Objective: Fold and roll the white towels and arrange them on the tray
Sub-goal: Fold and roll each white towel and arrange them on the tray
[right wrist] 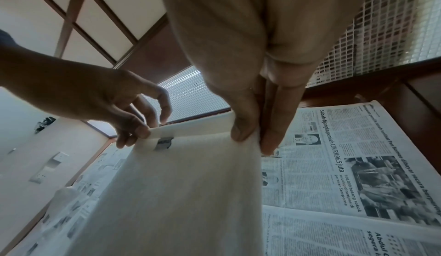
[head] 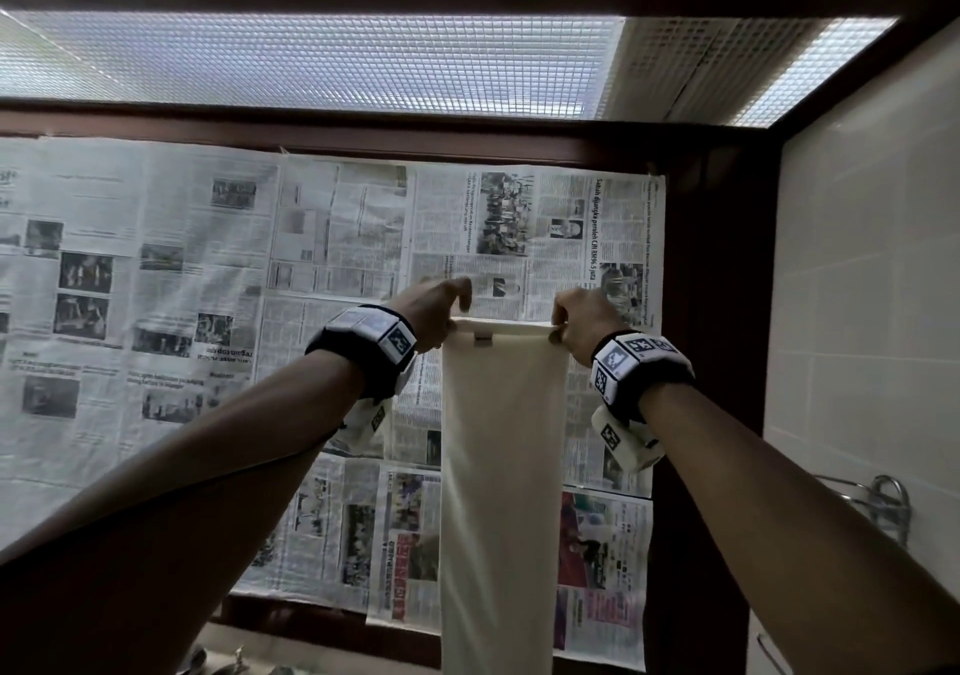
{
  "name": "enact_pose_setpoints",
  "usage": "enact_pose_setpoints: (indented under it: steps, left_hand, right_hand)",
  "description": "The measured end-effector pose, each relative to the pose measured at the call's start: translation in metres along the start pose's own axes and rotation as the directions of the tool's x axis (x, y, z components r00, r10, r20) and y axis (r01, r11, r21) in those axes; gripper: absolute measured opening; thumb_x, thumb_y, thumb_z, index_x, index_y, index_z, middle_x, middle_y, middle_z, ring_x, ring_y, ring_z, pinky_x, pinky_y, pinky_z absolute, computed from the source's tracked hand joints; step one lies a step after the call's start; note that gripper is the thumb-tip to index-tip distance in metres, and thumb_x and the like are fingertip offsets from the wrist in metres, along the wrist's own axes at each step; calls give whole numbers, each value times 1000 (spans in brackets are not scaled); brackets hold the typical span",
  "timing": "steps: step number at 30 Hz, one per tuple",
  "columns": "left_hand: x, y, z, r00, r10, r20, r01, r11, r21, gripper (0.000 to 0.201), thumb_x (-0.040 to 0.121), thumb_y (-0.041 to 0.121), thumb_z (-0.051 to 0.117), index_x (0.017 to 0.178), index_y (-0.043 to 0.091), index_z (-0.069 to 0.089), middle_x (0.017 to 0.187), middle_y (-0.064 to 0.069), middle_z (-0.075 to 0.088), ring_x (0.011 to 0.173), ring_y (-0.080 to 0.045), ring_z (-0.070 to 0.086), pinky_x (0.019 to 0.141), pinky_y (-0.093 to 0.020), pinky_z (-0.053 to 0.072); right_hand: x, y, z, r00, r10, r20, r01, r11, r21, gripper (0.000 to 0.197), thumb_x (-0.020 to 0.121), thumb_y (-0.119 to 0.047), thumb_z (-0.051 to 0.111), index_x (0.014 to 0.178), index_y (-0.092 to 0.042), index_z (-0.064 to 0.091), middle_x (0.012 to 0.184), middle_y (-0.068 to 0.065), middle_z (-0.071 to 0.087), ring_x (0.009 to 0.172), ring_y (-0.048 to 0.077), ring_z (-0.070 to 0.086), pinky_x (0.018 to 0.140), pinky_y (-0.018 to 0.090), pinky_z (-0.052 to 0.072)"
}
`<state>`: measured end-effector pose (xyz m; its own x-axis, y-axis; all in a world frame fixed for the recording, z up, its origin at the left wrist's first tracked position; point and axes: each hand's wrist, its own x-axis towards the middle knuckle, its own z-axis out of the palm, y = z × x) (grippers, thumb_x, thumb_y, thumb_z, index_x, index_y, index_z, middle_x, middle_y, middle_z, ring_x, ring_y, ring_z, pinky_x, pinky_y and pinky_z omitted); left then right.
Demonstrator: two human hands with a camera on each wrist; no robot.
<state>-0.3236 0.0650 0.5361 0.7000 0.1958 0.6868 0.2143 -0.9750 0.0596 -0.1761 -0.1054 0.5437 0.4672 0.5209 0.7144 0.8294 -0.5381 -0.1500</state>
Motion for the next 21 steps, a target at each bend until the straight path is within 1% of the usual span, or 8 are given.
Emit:
enact_pose_setpoints:
  steps: [2, 5, 8, 11, 14, 16, 19, 21]
  left_hand:
    - [-2, 1, 3, 1000, -22, -13, 22, 1000, 13, 22, 95, 4, 56, 116, 11, 56, 98, -7, 57, 84, -24, 63, 65, -31, 46]
    - [-6, 5, 4, 1000, -17, 7, 16, 999, 36, 18, 92, -4, 53, 103, 0, 67, 103, -16, 66, 89, -30, 66, 73, -39, 56]
    - [-9, 5, 7, 987, -12, -160, 13, 1000, 4, 21, 91, -1, 54, 106, 10, 63, 108, -17, 65, 92, -32, 64, 77, -43, 55]
    - [-14, 2, 10, 976, -6, -216, 8, 1000, 8, 20, 93, 10, 55, 109, 19, 61, 110, -12, 65, 90, -32, 64, 73, -40, 53]
    - [-21, -1, 12, 957, 31, -289, -50, 997, -60, 19, 90, 4, 57, 106, 13, 62, 108, -12, 64, 88, -32, 62, 73, -42, 53]
    - [-27, 0, 17, 959, 42, -279, -68, 994, -85, 24, 85, -3, 59, 106, 9, 61, 106, -12, 60, 87, -31, 59, 71, -38, 50]
    - [-35, -2, 24, 972, -1, -234, -37, 986, -162, 27, 83, -7, 57, 107, 6, 57, 101, -8, 51, 87, -24, 51, 66, -23, 36]
    - [-41, -3, 25, 975, -30, -221, -21, 975, -222, 22, 88, -5, 51, 107, 6, 55, 102, -8, 51, 89, -24, 51, 68, -24, 38]
  right_hand:
    - [-4, -1, -3, 1000, 6, -11, -6, 1000, 3, 9, 85, 2, 67, 91, -5, 66, 99, 15, 65, 87, 27, 65, 76, 34, 55]
    - [-13, -2, -5, 999, 30, -11, -30, 999, 12, 12, 84, 3, 65, 90, -8, 64, 98, 12, 64, 87, 25, 64, 75, 34, 55]
    - [-19, -5, -9, 990, 33, -140, -26, 998, 50, 13, 83, 2, 65, 87, -9, 61, 89, 11, 66, 82, 26, 66, 75, 38, 57]
    - [-23, -6, -9, 986, 50, -162, -40, 997, 63, 17, 83, 5, 63, 91, -10, 59, 83, 6, 63, 82, 25, 65, 75, 36, 57]
    - [-31, -7, -4, 986, 78, -146, -60, 991, 123, 29, 85, 3, 65, 106, -9, 50, 85, 5, 59, 80, 23, 63, 66, 30, 49]
    - [-35, -6, 0, 989, 101, -105, -87, 988, 130, 35, 86, 0, 65, 114, -8, 46, 94, 9, 59, 84, 24, 61, 69, 31, 48]
    - [-36, -4, 6, 990, 130, -51, -121, 982, 148, 25, 86, -2, 64, 110, -7, 61, 104, 11, 64, 95, 27, 62, 79, 33, 52]
    - [-40, -4, 8, 992, 124, -25, -115, 969, 219, 10, 88, -5, 63, 95, -11, 66, 97, 9, 66, 90, 25, 62, 70, 29, 48]
